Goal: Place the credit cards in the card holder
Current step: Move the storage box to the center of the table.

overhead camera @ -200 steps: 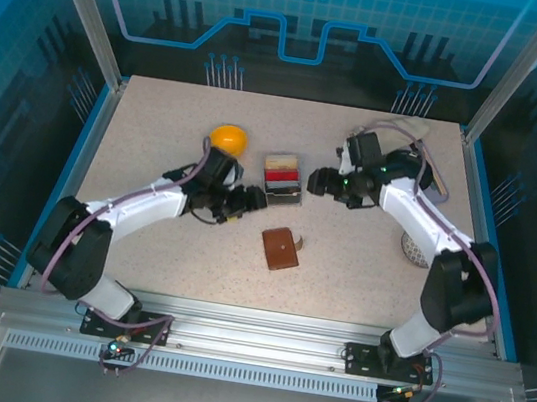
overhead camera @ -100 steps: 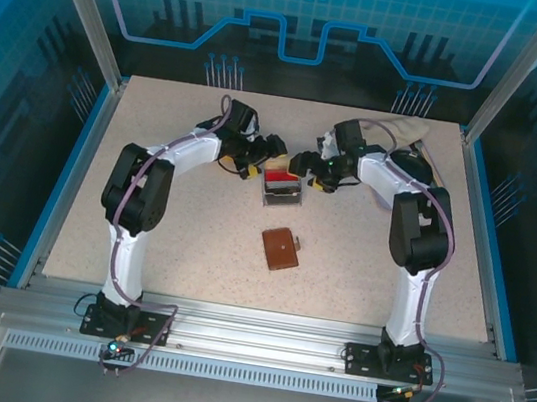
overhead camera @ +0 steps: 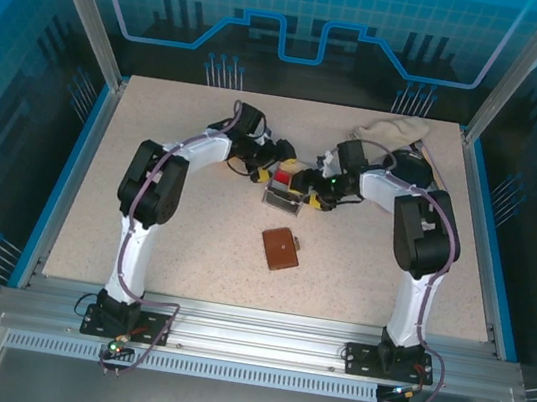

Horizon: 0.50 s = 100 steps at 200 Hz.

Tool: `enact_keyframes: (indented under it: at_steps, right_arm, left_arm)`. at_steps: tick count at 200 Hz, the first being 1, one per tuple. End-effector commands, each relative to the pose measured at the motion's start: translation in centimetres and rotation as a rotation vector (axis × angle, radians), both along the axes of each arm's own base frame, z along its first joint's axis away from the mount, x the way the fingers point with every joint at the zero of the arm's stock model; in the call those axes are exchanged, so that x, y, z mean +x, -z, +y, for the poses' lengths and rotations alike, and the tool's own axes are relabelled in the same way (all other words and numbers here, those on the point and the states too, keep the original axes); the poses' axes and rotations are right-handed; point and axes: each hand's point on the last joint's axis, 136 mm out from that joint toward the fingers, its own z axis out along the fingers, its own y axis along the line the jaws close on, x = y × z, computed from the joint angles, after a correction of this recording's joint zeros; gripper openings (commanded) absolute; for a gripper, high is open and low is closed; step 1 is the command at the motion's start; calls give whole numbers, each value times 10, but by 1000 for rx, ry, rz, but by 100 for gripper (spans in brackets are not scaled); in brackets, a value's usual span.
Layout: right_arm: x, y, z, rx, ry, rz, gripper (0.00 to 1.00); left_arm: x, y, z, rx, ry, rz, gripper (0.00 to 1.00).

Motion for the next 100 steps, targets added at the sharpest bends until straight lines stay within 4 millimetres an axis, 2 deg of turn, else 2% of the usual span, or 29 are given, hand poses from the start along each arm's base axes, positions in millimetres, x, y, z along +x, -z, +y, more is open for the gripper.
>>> enact_keyframes:
  at_steps: [1,23,43,67,100]
  right_arm:
    - [-15,-27,6,54,0,-56,78]
    - [-32,-30,-3,36,24,-62,78]
    - [-46,-29,-13,10,43,-64,79]
    - [-56,-22,-32,-89,91,-39,80]
    - [-69,-26,-58,-189,246,35,80]
  left_arm:
    - [-31,-6,-56,-87,191,35,87]
    - [-38,-5,-81,-95,261,41,87]
    - [-37,-5,-92,-72,275,39,86]
    - [-28,-12,-83,-23,214,18,87]
    - [-24,-47,-62,39,148,-62,89]
